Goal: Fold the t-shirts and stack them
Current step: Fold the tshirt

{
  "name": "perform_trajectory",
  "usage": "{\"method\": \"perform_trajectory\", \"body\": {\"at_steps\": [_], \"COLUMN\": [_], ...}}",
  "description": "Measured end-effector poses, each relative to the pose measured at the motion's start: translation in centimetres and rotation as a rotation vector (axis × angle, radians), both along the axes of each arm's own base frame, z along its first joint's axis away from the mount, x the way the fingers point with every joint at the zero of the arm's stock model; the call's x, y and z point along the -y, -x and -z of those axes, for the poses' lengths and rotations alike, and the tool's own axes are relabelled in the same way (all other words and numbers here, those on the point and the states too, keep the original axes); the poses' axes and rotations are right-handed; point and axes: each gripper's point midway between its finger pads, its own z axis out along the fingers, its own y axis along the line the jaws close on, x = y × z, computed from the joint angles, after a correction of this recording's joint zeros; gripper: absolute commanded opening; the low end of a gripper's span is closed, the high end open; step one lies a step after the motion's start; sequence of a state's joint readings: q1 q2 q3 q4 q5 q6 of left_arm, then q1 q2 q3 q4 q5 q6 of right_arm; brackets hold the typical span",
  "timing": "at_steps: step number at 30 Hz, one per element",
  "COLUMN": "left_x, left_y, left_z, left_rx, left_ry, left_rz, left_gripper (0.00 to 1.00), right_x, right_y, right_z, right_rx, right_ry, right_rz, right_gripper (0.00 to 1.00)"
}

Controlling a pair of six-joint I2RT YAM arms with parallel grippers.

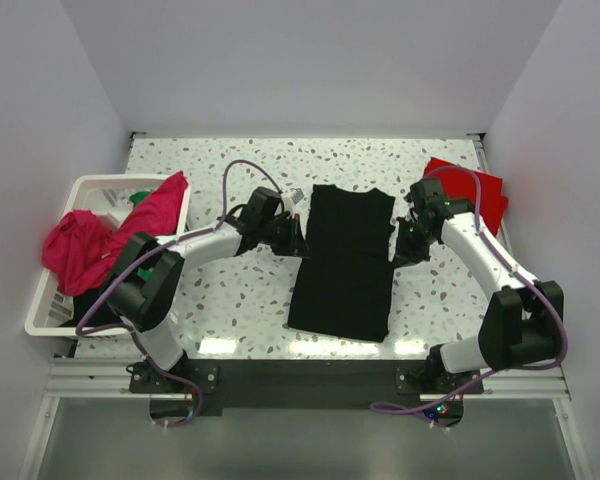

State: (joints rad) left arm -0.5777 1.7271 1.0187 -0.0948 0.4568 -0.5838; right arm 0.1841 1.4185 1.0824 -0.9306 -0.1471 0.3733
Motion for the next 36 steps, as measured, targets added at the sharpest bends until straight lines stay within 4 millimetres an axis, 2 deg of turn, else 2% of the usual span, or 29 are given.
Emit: {"method": "perform_trajectory", "body": {"at_steps": [6, 15, 16, 17, 18, 19, 22, 27, 30, 36], "left_x": [-0.4, -2.1, -2.2, -2.3, -2.4, -2.4, -2.7, -2.9, -2.4, -1.9], "left_y": [0.1, 0.2, 0.4, 0.5, 0.7, 0.8, 1.1, 1.3, 0.9, 0.4], "left_z": [0.1, -0.3, 0.0, 0.4, 0.7, 1.1, 2.2, 2.4, 2.3, 4.0], "left_rx": [-0.005, 0.017, 0.009, 0.001, -0.007, -0.016, -0.044, -0.036, -0.023, -0.043], "left_ry": [-0.022, -0.086, -0.092, -0.097, -0.102, -0.108, -0.132, -0.150, -0.147, -0.169], "left_rz": [-0.011, -0.074, -0.073, -0.071, -0.070, -0.067, -0.061, -0.035, -0.008, 0.035], "left_gripper": [0.00, 0.00, 0.12, 0.20, 0.28, 0.35, 0.48, 0.59, 0.62, 0.62], "right_x": [-0.1, 0.4, 0.5, 0.6, 0.7, 0.8, 0.8, 0.6, 0.2, -0.2], "right_y": [-0.4, -0.8, -0.8, -0.8, -0.8, -0.8, -0.7, -1.4, -2.2, -2.6], "right_z": [0.2, 2.6, 2.9, 3.1, 3.4, 3.5, 3.7, 3.1, 2.9, 5.1], "right_rx": [0.006, -0.059, -0.069, -0.077, -0.084, -0.090, -0.095, -0.068, -0.046, -0.102], "right_ry": [-0.001, 0.041, 0.049, 0.058, 0.066, 0.069, 0.073, 0.064, 0.043, 0.033], "right_rz": [0.000, 0.008, 0.009, 0.011, 0.012, 0.011, 0.001, -0.028, -0.046, -0.070], "right_gripper": [0.00, 0.01, 0.04, 0.10, 0.20, 0.22, 0.31, 0.35, 0.40, 0.48]}}
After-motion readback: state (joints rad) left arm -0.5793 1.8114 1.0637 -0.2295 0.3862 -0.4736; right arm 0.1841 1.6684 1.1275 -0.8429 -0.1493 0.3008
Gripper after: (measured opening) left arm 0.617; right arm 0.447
